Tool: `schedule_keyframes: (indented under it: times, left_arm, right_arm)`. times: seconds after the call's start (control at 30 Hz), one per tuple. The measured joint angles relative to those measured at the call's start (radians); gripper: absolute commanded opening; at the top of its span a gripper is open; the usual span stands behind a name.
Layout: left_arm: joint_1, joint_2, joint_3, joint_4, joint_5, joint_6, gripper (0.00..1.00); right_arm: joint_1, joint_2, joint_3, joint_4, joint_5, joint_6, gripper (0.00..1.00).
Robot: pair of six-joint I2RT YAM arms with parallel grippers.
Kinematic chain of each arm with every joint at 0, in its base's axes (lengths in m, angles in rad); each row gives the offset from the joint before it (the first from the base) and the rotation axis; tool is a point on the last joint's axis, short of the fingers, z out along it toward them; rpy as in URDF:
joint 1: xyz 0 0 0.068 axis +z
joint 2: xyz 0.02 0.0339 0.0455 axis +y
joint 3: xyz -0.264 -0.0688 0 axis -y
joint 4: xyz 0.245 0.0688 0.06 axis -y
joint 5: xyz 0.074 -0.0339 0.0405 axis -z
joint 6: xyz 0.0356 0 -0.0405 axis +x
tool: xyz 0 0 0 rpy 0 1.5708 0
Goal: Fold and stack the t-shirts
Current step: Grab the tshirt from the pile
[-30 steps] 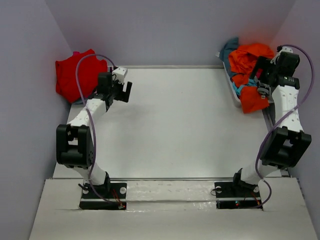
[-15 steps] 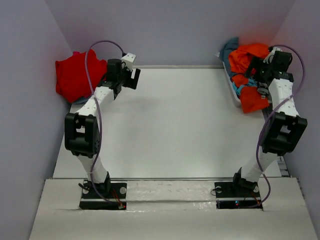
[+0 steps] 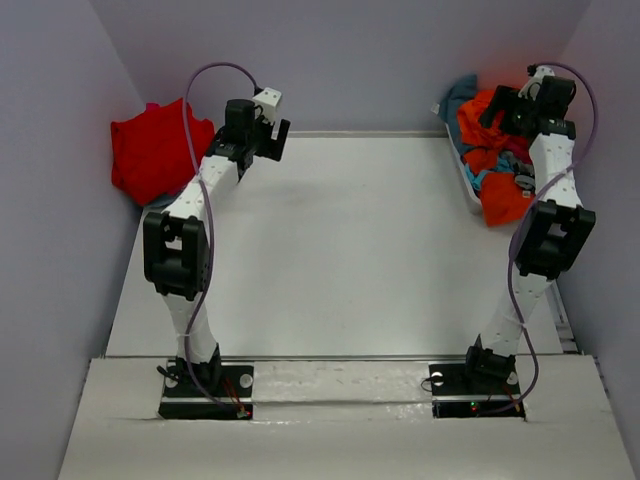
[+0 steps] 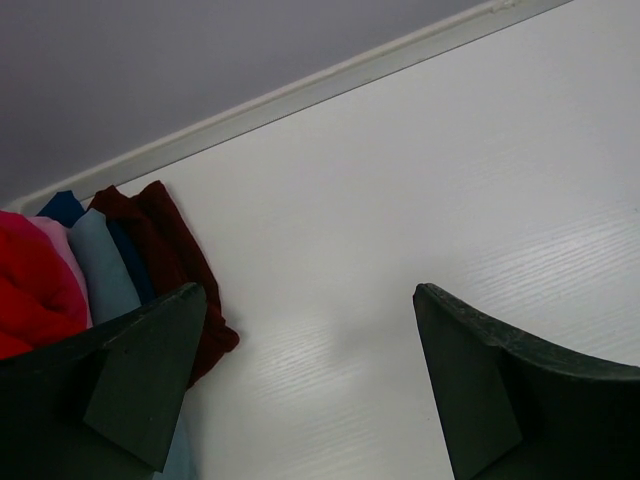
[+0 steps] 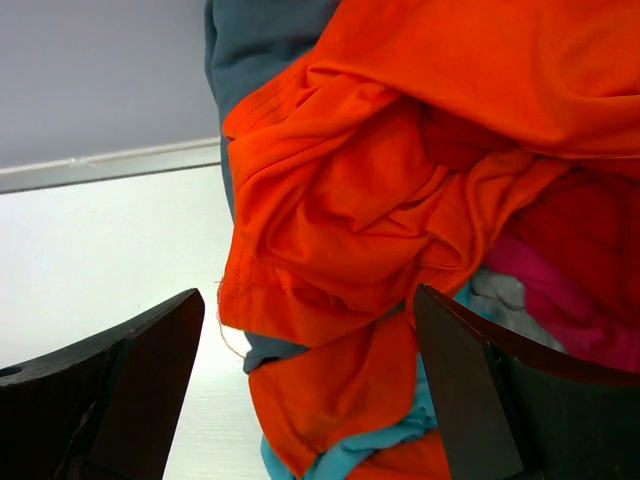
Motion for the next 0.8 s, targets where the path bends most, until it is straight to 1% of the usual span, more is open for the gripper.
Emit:
schedule_keyframes:
  times: [0.13,0.33,0.43,0.47,0.53,0.57,0.6,0.73,0.8]
  left_arm:
    - [-0.006,0.012,0.016,-0.009,-0.011,0.005,0.99]
    - [-0.010,0.014,0.021,-0.033,-0.031,0.016,0.99]
    - [-0.010,0.014,0.021,-0.036,-0.037,0.018,0.99]
    - [-0.010,0.014,0.021,-0.038,-0.038,0.018,0.99]
    - [-0.010,0.014,0.021,-0.040,-0.039,0.018,0.99]
    - [-0.010,0.014,0.021,-0.040,-0.040,0.018,0.99]
    - [-0.010,0.014,0.021,-0.041,-0.039,0.018,0.99]
    - [-0.010,0.014,0.016,-0.036,-0.040,0.018,0.99]
    - [-0.010,0.014,0.012,-0.036,-0.040,0.018,0.99]
  right_arm:
    - [0.033,0.095,0.063,-0.030,-0.001,0.000,0.90]
    - [0.070,0.175,0.117,-0.065,-0.003,0.000,0.90]
    - [0.077,0.179,0.129,-0.074,-0.002,0.000,0.83]
    - [0.077,0.179,0.139,-0.074,-0.002,0.000,0.77]
    - [0.077,0.179,0.154,-0.073,0.005,0.000,0.72]
    - [0.077,0.179,0.159,-0.073,0.008,0.004,0.65]
    - [0.077,0.179,0.161,-0.071,0.014,0.005,0.62]
    - [0.077,0.178,0.151,-0.068,0.037,0.017,0.60]
    - [0.077,0.178,0.151,-0.071,0.042,0.019,0.54]
